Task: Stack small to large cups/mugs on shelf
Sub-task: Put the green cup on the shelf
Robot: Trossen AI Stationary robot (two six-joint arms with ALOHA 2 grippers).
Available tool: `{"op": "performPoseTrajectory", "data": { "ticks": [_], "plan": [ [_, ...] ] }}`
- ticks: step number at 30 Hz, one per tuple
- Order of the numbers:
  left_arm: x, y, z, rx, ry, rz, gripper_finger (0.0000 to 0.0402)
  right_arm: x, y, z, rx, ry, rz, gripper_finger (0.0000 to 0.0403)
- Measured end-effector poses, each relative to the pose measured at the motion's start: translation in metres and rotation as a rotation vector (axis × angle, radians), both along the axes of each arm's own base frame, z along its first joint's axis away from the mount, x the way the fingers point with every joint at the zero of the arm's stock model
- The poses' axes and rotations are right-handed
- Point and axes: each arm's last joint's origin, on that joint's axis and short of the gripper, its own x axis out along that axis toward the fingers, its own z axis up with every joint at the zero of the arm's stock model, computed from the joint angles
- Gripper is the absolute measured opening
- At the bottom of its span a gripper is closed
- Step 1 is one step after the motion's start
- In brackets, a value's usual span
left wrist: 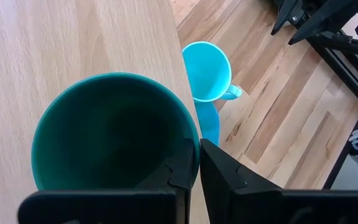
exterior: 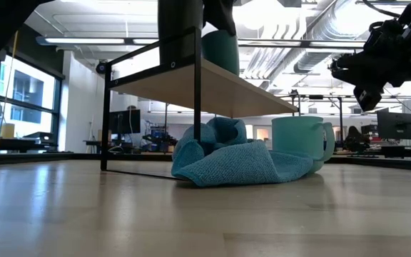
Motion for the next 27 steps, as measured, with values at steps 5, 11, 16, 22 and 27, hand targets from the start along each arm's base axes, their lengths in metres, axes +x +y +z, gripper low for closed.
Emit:
{"op": "performPoseTrajectory", "data": {
  "ticks": [5, 11, 16, 22, 27],
  "plan": [
    [0.0001, -0.0001, 0.0001, -0.001, -0.001, -0.005, 0.0017, 0.0, 0.0, 0.0, -0.001, 0.0, 0.0, 0.0089],
    [0.0002, -0.0001, 0.0001, 0.0, -0.003, -0.005, 0.0037, 0.0, 0.0, 0.0, -0.001, 0.0, 0.0, 0.0089],
    [0.0004, 0.0001, 0.0002, 0.004, -0.005, -0.003, 0.0085, 0.0, 0.0, 0.0, -0.001, 0.0, 0.0, 0.0089],
    [0.0027, 0.0009, 0.0019, 0.019, -0.032, -0.001, 0.0121, 0.0, 0.0, 0.0, -0.001, 0.0, 0.0, 0.0089],
    [0.0027, 0.001, 0.0019, 0.024, -0.03, -0.006, 0.0122, 0.0, 0.0, 0.0, -0.001, 0.0, 0.0, 0.0089]
  ]
}}
